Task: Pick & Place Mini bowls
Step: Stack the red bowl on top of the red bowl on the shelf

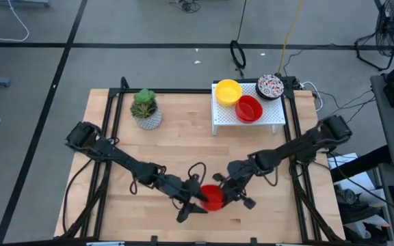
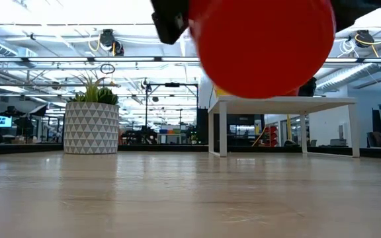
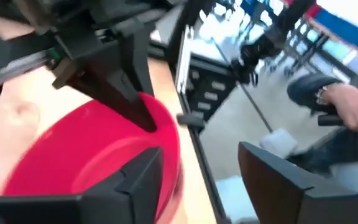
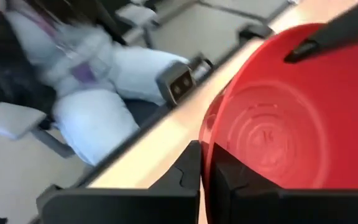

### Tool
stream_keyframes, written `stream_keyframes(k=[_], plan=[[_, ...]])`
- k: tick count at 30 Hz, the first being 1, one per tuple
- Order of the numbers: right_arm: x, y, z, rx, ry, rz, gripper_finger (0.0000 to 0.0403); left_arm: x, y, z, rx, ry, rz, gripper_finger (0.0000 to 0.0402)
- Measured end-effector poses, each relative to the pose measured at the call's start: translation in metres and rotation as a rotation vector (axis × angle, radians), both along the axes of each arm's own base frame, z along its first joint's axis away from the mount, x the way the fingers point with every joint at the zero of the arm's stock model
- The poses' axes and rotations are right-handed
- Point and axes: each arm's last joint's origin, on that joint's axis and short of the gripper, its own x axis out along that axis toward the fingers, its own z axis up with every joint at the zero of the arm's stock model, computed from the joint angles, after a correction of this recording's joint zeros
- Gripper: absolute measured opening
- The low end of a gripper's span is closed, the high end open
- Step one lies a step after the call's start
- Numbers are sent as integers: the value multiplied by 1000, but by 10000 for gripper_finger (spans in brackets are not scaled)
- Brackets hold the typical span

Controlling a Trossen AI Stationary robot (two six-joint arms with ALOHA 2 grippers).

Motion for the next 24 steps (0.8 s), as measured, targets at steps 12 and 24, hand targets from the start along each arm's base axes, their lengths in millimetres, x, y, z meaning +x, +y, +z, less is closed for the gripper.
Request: stream_keyframes(k=[12,24], plan=[[-67,-37,59,-324,47,-408,0,-8,29,50,3,-146,50,243],[-116,-73,103,-559,-156,-926,0,-42,47,100,83,-222,86,244]])
